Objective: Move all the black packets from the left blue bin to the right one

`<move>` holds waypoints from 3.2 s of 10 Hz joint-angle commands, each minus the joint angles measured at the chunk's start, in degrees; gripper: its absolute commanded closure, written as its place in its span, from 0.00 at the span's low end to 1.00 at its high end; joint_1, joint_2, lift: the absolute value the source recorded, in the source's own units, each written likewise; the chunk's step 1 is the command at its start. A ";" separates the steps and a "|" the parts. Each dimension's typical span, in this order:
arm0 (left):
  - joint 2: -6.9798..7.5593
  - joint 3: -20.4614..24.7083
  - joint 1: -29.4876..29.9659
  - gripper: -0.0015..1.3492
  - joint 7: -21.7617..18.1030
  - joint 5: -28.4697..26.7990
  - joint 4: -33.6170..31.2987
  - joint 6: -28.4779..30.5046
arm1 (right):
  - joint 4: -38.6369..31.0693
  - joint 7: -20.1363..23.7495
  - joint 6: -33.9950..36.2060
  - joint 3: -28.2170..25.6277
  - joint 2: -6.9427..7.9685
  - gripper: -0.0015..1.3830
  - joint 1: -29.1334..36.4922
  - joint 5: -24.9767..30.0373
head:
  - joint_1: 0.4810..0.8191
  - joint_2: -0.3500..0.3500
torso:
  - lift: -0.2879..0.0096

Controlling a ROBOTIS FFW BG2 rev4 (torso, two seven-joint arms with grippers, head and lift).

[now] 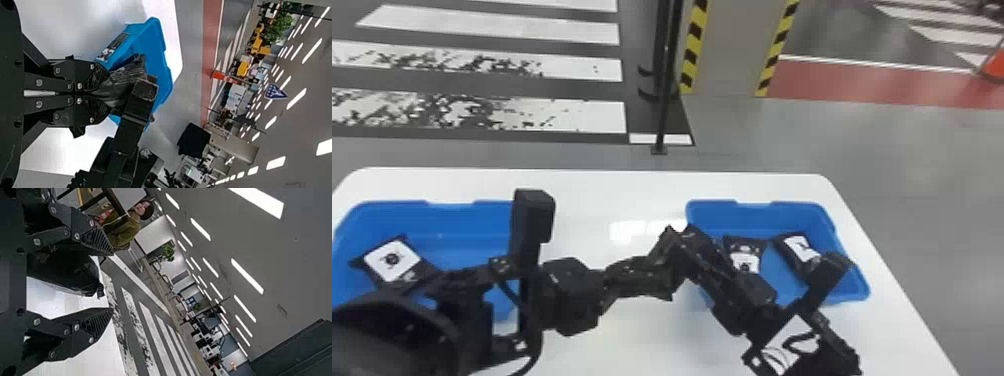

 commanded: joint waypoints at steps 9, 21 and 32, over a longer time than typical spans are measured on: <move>-0.97 11.15 6.47 0.09 1.02 -0.49 -1.55 -2.65 | 9.65 -1.05 0.23 -8.00 -1.42 0.92 -9.15 0.92 | 0.63 0.28 | 0.50; -4.57 37.77 8.15 0.09 3.30 -19.11 -0.70 5.51 | 0.23 -3.43 -6.38 -15.09 0.77 0.08 3.79 17.95 | 0.63 0.55 | 0.50; -5.45 32.97 -12.80 0.51 12.18 -22.31 27.14 10.99 | 0.94 -1.41 -1.46 -11.77 0.77 0.09 8.29 10.18 | 0.63 0.73 | 0.50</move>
